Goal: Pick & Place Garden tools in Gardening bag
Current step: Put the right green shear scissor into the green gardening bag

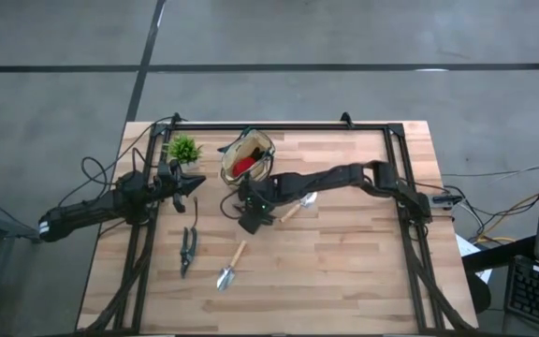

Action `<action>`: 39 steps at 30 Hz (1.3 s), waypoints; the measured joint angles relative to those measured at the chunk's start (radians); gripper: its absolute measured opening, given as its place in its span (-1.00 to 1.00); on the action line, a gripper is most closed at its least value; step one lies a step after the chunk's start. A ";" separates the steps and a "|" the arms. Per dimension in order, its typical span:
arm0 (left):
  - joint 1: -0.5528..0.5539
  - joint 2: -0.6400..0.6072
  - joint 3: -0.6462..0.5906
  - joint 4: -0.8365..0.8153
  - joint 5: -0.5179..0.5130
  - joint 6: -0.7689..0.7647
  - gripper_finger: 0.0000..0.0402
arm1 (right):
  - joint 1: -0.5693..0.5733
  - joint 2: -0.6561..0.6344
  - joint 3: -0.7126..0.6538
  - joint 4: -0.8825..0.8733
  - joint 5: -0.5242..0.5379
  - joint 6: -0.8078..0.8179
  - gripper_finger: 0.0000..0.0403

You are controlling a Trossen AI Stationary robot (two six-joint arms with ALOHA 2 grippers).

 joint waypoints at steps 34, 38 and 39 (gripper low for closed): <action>0.000 0.000 0.000 0.000 0.000 0.000 -0.97 | -0.037 0.053 -0.002 0.024 -0.044 0.004 -0.95; 0.000 0.000 0.000 0.000 0.000 0.000 -0.97 | -0.032 0.033 -0.003 0.014 -0.059 0.002 -0.96; 0.000 0.000 0.000 0.000 0.000 0.000 -0.97 | -0.030 0.022 -0.003 0.013 -0.060 0.000 -0.96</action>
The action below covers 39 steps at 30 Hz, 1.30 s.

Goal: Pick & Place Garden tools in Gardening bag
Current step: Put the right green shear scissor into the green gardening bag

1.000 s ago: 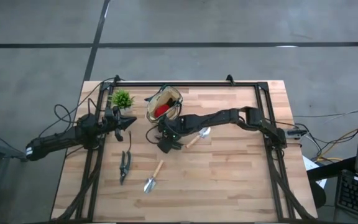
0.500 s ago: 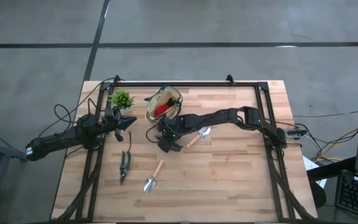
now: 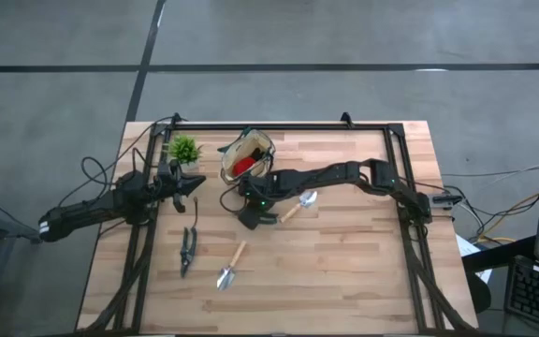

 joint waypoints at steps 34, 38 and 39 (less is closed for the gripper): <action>0.000 0.000 0.000 0.000 0.000 0.000 -0.97 | 0.032 -0.355 0.001 0.273 0.030 -0.048 -0.96; 0.000 0.000 0.000 0.000 0.000 0.000 -0.97 | 0.022 -0.364 0.005 0.295 0.029 -0.046 -0.96; 0.000 0.000 0.000 0.000 0.001 0.000 -0.97 | 0.022 -0.364 0.009 0.303 0.029 -0.046 -0.96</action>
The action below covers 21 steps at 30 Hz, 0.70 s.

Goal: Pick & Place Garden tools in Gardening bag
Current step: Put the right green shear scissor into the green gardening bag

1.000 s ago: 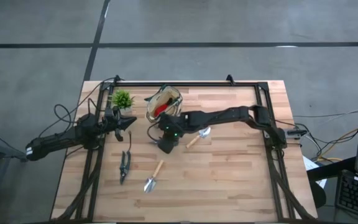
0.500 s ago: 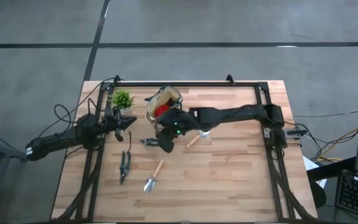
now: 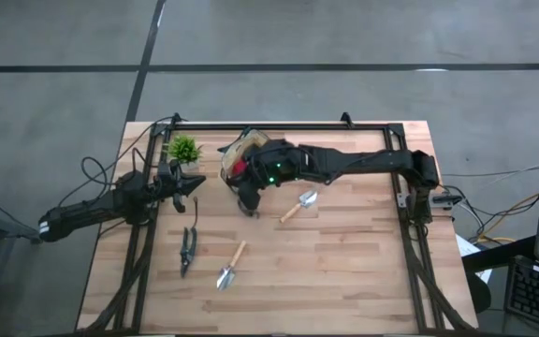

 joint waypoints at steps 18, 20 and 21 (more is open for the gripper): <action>0.000 0.000 0.000 0.000 0.000 0.000 -0.97 | -0.020 0.001 0.093 0.012 0.026 -0.034 -0.96; 0.000 0.000 0.000 0.000 0.000 0.000 -0.97 | -0.032 0.003 0.093 0.014 0.026 -0.033 -0.96; 0.000 0.000 0.000 0.000 0.000 0.000 -0.97 | -0.037 0.003 0.093 0.019 0.026 -0.032 -0.96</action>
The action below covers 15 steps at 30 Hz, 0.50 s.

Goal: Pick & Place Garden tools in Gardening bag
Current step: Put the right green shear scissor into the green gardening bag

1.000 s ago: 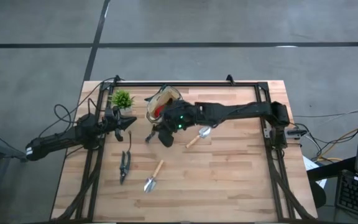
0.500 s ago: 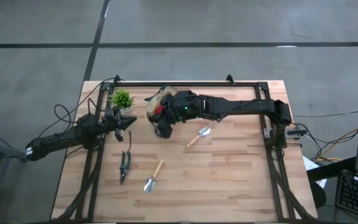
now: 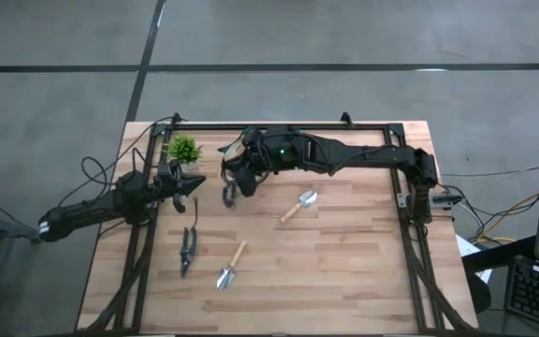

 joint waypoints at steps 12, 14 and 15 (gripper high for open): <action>0.000 0.000 0.000 0.000 0.000 0.000 -0.97 | -0.025 0.000 0.000 0.042 -0.001 0.013 -0.96; 0.000 0.000 0.000 0.000 0.000 0.000 -0.97 | -0.029 0.000 0.000 0.042 0.000 0.014 -0.96; 0.000 0.000 0.000 0.000 0.000 0.000 -0.97 | -0.032 0.000 -0.001 0.042 -0.001 0.016 -0.96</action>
